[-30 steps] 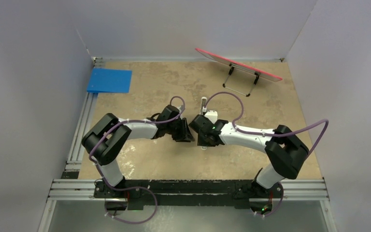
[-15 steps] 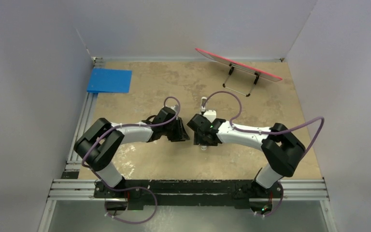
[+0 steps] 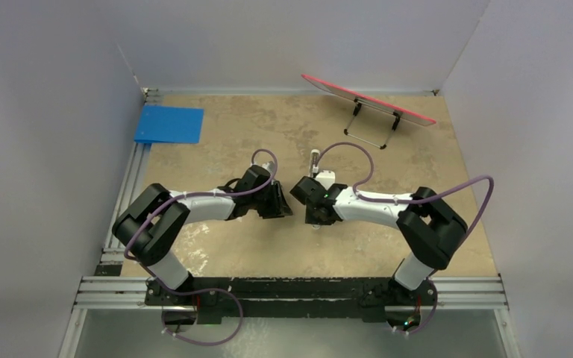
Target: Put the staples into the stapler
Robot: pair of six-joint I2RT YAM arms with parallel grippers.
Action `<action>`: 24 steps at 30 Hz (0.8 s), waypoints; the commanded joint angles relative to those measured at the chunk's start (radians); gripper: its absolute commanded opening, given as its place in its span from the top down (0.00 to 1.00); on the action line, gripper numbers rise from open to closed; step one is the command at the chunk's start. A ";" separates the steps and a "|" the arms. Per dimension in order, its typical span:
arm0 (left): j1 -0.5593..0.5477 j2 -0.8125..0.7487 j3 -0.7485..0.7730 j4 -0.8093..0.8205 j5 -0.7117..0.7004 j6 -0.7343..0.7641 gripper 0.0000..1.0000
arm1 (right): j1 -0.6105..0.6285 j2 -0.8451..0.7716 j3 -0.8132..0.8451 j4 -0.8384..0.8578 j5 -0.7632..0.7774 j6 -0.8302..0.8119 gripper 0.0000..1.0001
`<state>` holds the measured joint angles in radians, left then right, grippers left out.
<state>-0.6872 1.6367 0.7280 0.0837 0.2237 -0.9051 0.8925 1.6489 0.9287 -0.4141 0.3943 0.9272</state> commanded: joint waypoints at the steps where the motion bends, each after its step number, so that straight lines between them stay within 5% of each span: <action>1: 0.008 -0.033 -0.002 0.024 0.005 0.022 0.66 | -0.078 0.022 -0.043 0.004 0.079 -0.001 0.68; 11: 0.007 -0.082 -0.017 0.015 -0.018 0.039 0.63 | -0.289 0.074 0.023 0.098 0.172 -0.174 0.67; 24: 0.015 -0.096 -0.007 -0.007 -0.040 0.044 0.58 | -0.319 -0.001 0.150 0.034 0.166 -0.236 0.43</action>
<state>-0.6804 1.5795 0.7212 0.0692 0.2028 -0.8787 0.5747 1.7096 0.9916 -0.3229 0.5171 0.7162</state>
